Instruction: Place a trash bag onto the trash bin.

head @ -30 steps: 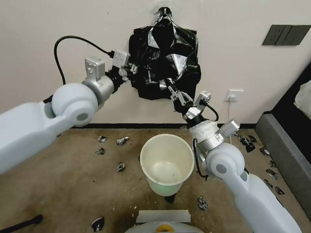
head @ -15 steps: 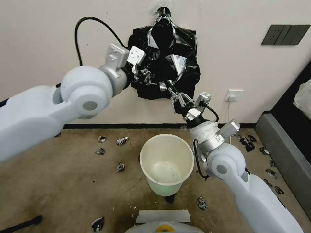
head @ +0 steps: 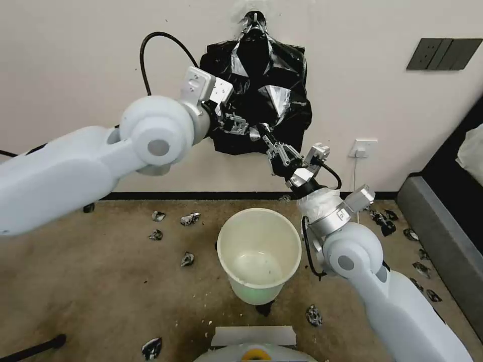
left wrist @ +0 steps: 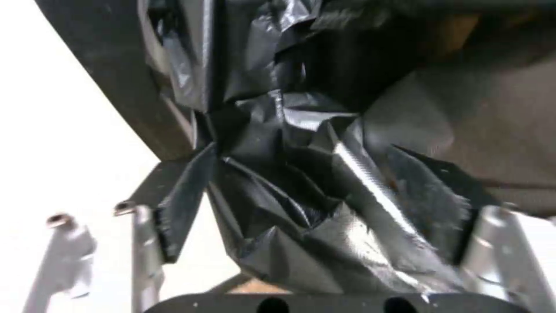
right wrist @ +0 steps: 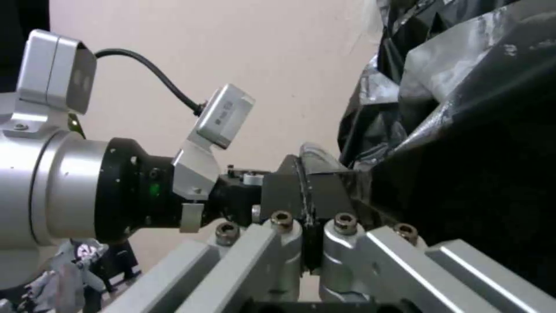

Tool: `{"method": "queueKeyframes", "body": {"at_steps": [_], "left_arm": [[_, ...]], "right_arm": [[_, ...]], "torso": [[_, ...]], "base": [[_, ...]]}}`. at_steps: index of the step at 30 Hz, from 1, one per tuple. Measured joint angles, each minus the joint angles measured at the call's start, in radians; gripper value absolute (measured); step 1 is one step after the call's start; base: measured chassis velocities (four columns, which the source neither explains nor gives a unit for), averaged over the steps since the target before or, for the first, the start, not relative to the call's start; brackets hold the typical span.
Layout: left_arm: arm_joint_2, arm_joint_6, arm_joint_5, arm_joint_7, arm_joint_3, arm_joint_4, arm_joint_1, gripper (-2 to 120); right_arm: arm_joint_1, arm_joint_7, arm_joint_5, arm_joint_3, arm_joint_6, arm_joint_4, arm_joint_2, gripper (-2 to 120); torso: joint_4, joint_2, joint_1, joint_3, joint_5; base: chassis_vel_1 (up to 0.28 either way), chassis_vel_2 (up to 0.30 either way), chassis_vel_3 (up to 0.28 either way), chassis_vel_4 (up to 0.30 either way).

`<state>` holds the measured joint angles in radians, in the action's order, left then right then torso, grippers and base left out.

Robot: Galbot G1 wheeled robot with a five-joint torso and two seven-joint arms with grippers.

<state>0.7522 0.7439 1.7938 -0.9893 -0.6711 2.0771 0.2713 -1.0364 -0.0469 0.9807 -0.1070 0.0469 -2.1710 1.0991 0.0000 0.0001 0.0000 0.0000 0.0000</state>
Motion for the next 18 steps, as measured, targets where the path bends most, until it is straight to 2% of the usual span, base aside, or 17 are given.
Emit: {"method": "queueKeyframes", "body": {"at_steps": [3, 4, 5, 6, 9, 11, 14, 16, 18], "left_arm": [[0.005, 0.000, 0.050, -0.030, 0.000, -0.001, 0.007, 67], [0.006, 0.000, 0.081, -0.054, -0.001, -0.004, 0.010, 59], [0.006, 0.000, 0.081, -0.054, -0.001, -0.004, 0.010, 59], [0.006, -0.001, 0.091, -0.067, 0.000, -0.008, 0.010, 53], [0.005, -0.002, 0.096, -0.076, 0.006, -0.015, 0.005, 52], [0.001, -0.004, 0.105, -0.083, 0.010, -0.023, -0.002, 62], [0.000, -0.004, 0.127, -0.095, 0.016, -0.030, -0.008, 64], [0.001, -0.005, 0.135, -0.098, 0.018, -0.034, -0.012, 62], [0.003, -0.005, 0.150, -0.102, 0.023, -0.047, -0.019, 53]], "right_arm": [[0.001, 0.000, 0.002, -0.001, 0.000, 0.000, -0.001, 0], [0.002, 0.000, 0.003, -0.001, 0.000, 0.000, -0.001, 0], [0.002, 0.000, 0.003, -0.001, 0.000, 0.000, -0.001, 0], [0.002, 0.000, 0.003, -0.001, 0.000, 0.000, -0.001, 0], [0.003, 0.000, 0.003, 0.000, 0.000, 0.000, -0.002, 0], [0.005, 0.000, 0.007, 0.001, 0.000, 0.000, -0.003, 0], [0.007, 0.000, 0.017, 0.000, 0.000, -0.003, -0.003, 0], [0.007, 0.001, 0.020, -0.001, 0.000, -0.004, -0.004, 0], [0.006, 0.002, 0.024, -0.004, 0.000, -0.006, -0.005, 0]], "torso": [[-0.0001, 0.000, 0.000, 0.000, 0.0001], [-0.0001, 0.000, 0.000, 0.000, 0.0001], [-0.0001, 0.000, 0.000, 0.000, 0.0001], [0.0000, 0.000, 0.000, 0.000, 0.0000], [0.0000, 0.000, 0.000, 0.000, 0.0000], [0.0000, 0.000, 0.000, 0.000, 0.0000], [0.0000, 0.000, 0.000, 0.000, 0.0000], [0.0000, 0.000, 0.000, 0.000, 0.0000], [-0.0001, 0.000, 0.000, 0.000, 0.0000]], "base": [[0.000, 0.000, 0.000, 0.000], [0.000, 0.000, 0.000, 0.000], [0.000, 0.000, 0.000, 0.000], [0.000, 0.000, 0.000, 0.000], [0.000, 0.000, 0.000, 0.000], [0.000, 0.000, 0.000, 0.000], [0.000, 0.000, 0.000, 0.000], [0.000, 0.000, 0.000, 0.000], [0.000, 0.000, 0.000, 0.000]]}}
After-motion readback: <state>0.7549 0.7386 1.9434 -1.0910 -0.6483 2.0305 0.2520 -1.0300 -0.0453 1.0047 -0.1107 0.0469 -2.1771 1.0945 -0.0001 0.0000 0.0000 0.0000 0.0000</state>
